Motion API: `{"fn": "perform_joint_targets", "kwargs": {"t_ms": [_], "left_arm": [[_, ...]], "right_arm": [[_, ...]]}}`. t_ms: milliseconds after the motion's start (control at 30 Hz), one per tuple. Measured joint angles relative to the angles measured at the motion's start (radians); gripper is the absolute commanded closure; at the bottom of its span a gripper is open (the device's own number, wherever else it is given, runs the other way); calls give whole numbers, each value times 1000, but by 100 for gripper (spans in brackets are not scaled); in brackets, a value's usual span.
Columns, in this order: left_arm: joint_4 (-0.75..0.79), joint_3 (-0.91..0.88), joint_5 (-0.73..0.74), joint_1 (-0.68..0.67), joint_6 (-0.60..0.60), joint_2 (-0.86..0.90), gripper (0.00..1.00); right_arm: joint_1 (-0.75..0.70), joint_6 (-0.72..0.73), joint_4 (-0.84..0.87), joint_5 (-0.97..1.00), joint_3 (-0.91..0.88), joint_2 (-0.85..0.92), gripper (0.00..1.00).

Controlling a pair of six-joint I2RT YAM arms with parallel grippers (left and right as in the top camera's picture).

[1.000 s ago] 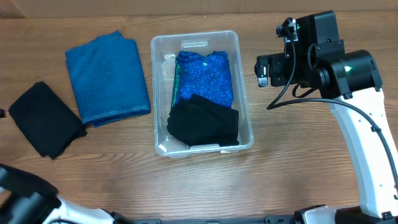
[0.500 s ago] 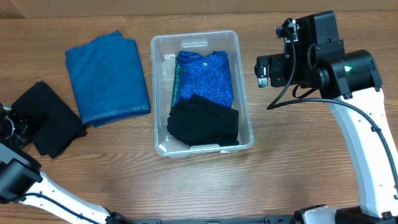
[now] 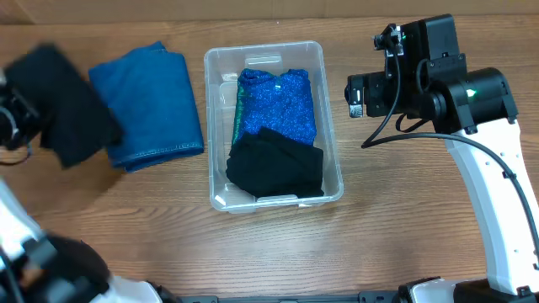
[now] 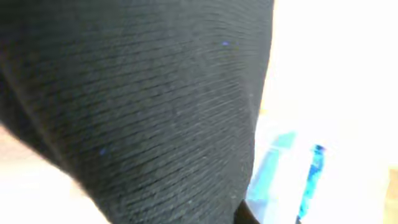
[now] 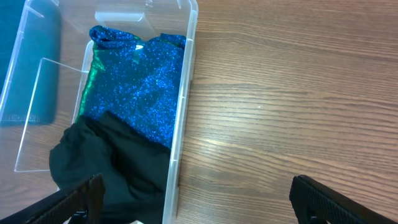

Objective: Pack container
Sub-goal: 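Grasp the black cloth on the left with the left gripper, then place the black cloth with the left gripper onto the bin's near half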

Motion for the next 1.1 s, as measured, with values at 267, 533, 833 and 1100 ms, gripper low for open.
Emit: {"fn": "perform_joint_targets", "kwargs": {"t_ms": [267, 533, 833, 1100], "left_arm": [[18, 0, -261, -733, -172, -296, 96], [-36, -2, -373, -1131, 196, 18, 96], [-219, -3, -303, -1150, 835, 58, 96], [-306, -3, -256, -1152, 945, 125, 96]], "right_arm": [[-33, 20, -2, 10, 0, 0, 0], [-36, 23, -10, 10, 0, 0, 0], [-36, 23, -18, 10, 0, 0, 0], [-36, 23, -19, 10, 0, 0, 0]]}}
